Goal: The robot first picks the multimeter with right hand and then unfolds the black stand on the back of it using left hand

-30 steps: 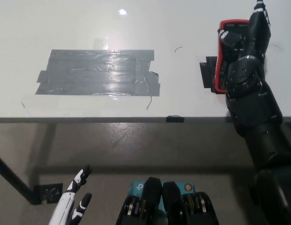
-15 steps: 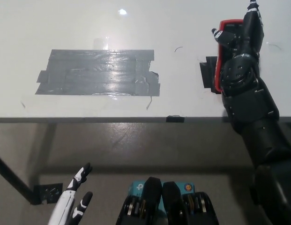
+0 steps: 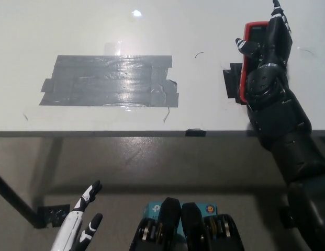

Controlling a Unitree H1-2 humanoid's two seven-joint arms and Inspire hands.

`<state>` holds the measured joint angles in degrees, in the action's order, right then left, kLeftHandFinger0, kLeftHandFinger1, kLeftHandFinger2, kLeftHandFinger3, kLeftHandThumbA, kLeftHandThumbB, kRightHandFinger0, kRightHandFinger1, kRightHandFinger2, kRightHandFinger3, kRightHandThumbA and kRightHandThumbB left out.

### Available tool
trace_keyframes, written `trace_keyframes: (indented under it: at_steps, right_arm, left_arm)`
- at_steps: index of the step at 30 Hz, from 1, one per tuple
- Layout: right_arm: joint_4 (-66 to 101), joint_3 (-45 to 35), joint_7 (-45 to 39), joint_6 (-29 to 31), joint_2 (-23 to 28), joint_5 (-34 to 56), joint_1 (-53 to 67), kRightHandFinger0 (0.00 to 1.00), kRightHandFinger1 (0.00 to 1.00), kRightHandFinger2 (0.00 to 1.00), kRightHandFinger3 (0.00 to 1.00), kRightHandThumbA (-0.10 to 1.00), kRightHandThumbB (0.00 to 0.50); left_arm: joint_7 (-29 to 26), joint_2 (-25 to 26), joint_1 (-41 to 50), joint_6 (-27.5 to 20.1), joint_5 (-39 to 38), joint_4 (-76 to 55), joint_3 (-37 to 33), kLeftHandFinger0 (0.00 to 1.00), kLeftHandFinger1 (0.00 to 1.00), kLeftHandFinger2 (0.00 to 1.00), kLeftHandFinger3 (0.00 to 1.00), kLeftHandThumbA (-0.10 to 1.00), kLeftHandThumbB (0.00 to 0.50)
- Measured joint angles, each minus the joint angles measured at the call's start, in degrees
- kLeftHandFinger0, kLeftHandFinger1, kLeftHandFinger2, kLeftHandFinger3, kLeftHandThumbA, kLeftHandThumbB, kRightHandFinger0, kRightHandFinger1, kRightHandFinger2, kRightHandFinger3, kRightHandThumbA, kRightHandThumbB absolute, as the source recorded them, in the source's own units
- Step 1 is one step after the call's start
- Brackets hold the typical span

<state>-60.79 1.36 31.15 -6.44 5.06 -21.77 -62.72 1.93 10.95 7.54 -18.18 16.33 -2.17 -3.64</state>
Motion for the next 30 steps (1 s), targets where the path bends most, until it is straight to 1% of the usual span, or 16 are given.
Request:
trace_keyframes:
  at_steps: [2,7,8,9,10,11,14,19,22,30]
  right_arm:
    - [-0.3,0.24,0.09,0.0,0.0,0.02,-0.11,1.0,1.0,1.0,1.0,0.82,0.412]
    - [-1.73,0.65,0.63,0.02,0.07,0.02,-0.75,1.0,1.0,1.0,1.0,0.84,0.435]
    - [-1.99,0.68,0.79,0.01,0.07,0.05,-0.87,1.0,1.0,1.0,1.0,0.79,0.436]
    - [-2.17,0.67,0.92,0.01,0.07,0.08,-0.93,1.0,1.0,1.0,1.0,0.78,0.436]
    - [-2.33,0.67,1.02,0.01,0.07,0.14,-0.98,1.0,1.0,1.0,1.0,0.75,0.428]
    - [-2.49,0.66,1.12,0.01,0.07,0.2,-1.01,1.0,1.0,1.0,1.0,0.74,0.427]
    - [-3.37,0.93,1.57,-0.11,0.08,0.28,-1.14,1.0,1.0,1.0,1.0,0.77,0.444]
    - [-4.99,1.86,2.37,-0.98,0.07,0.19,-1.32,1.0,1.0,1.0,1.0,0.79,0.443]
    - [-5.03,2.42,2.94,-1.81,0.07,-0.03,-1.34,1.0,1.0,1.0,1.0,0.77,0.436]
    - [-3.52,2.89,3.85,-4.16,0.02,-0.11,-1.18,1.0,1.0,1.0,1.0,0.77,0.437]
  left_arm:
    - [0.0,0.02,-0.06,0.0,0.01,0.0,-0.01,1.0,1.0,1.0,1.0,1.0,0.195]
    - [0.01,0.09,-0.28,0.0,0.02,0.0,-0.03,1.0,1.0,1.0,1.0,1.0,0.191]
    - [0.01,0.13,-0.41,-0.01,0.02,0.0,-0.04,1.0,1.0,1.0,1.0,1.0,0.19]
    - [0.01,0.15,-0.52,-0.01,0.02,0.0,-0.04,1.0,1.0,1.0,1.0,1.0,0.19]
    - [0.01,0.19,-0.64,-0.01,0.02,0.0,-0.04,1.0,1.0,1.0,1.0,1.0,0.188]
    - [0.02,0.22,-0.73,-0.01,0.02,0.0,-0.05,1.0,1.0,1.0,1.0,1.0,0.187]
    - [0.03,0.34,-0.91,-0.01,0.05,0.0,-0.07,1.0,1.0,1.0,1.0,1.0,0.186]
    - [0.04,0.52,-0.91,-0.04,0.09,0.0,-0.15,1.0,1.0,1.0,1.0,1.0,0.179]
    - [0.05,0.55,-0.92,-0.09,0.08,0.0,-0.2,1.0,1.0,1.0,1.0,1.0,0.181]
    - [0.05,0.72,-1.14,-0.47,0.12,0.0,-0.21,1.0,1.0,1.0,1.0,1.0,0.17]
